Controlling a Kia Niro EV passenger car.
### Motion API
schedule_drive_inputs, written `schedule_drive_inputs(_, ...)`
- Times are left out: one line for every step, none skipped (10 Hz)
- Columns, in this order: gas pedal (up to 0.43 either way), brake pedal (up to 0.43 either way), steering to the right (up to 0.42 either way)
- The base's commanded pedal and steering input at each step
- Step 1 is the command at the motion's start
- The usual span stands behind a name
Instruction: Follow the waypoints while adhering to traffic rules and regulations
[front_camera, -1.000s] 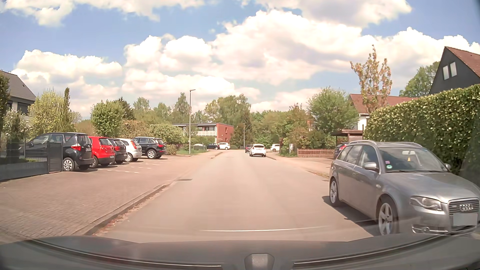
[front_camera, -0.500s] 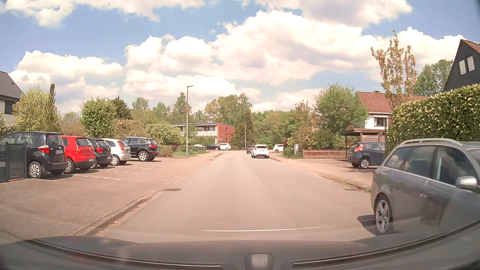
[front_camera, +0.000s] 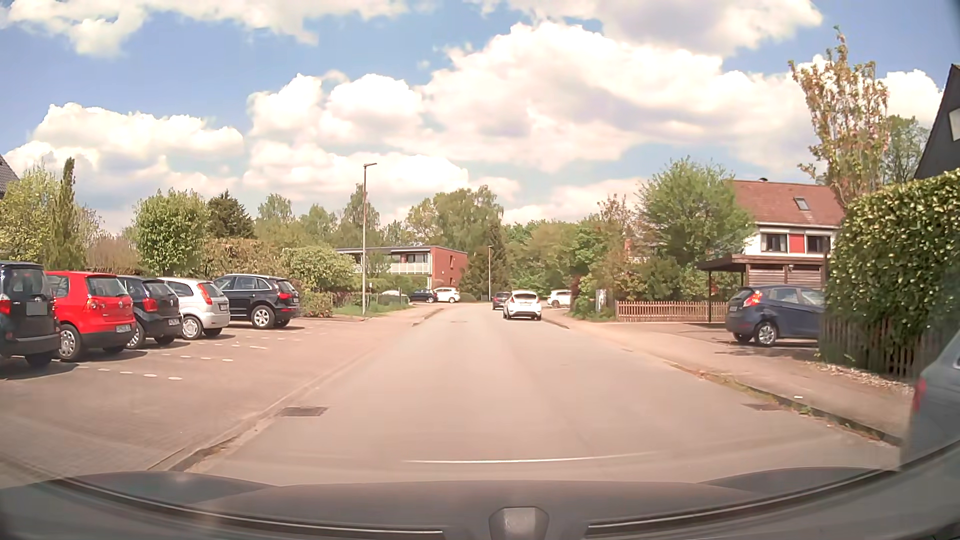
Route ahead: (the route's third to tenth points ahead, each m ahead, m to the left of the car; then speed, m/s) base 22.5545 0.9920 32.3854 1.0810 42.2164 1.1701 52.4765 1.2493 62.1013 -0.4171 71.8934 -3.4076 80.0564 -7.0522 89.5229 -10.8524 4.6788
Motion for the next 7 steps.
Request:
schedule_drive_inputs(0.039, 0.000, 0.009)
schedule_drive_inputs(0.047, 0.000, 0.004)
schedule_drive_inputs(0.079, 0.000, -0.003)
schedule_drive_inputs(0.087, 0.000, -0.006)
schedule_drive_inputs(0.087, 0.000, -0.008)
schedule_drive_inputs(0.087, 0.000, -0.008)
schedule_drive_inputs(0.087, 0.000, -0.008)
